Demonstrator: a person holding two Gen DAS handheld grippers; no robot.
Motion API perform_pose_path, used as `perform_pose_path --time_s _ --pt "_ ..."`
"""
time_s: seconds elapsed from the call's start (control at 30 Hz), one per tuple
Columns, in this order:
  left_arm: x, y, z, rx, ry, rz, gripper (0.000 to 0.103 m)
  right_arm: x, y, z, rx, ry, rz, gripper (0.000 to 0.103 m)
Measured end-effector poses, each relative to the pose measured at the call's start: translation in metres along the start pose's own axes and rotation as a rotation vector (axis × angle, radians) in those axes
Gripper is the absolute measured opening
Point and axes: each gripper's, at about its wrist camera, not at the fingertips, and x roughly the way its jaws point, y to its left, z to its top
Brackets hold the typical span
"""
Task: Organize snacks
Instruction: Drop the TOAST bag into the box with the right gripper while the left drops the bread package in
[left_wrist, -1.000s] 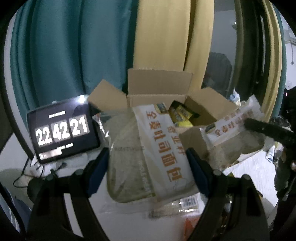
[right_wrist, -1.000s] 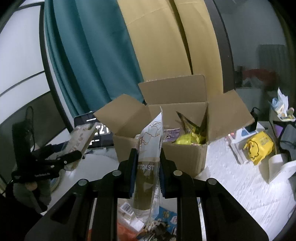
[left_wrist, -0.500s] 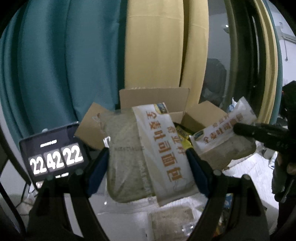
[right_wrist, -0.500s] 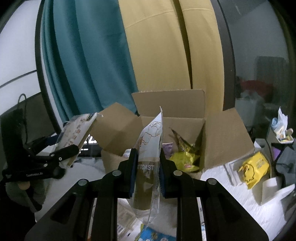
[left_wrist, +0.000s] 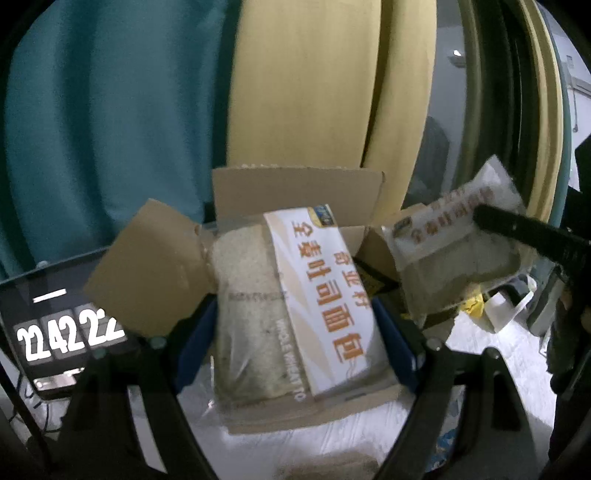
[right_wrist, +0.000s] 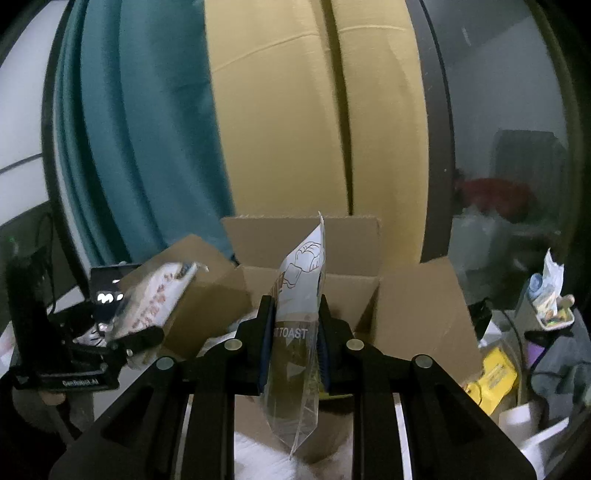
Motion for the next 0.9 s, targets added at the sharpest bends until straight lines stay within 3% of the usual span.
perform_pose_path --time_s 0.2,0.53,0.9 --pt "0.042 -0.002 0.005 0.012 0.054 -0.017 0.083 0.021 -0.013 0.008 -0.017 -0.005 -0.040 0.022" --pt "0.100 -0.008 0.012 0.017 0.143 -0.049 0.084 0.061 -0.031 0.020 -0.092 0.008 -0.189 0.022" --pt "0.123 -0.003 0.021 -0.012 0.191 -0.045 0.086 0.129 -0.020 0.016 -0.217 0.116 -0.305 0.023"
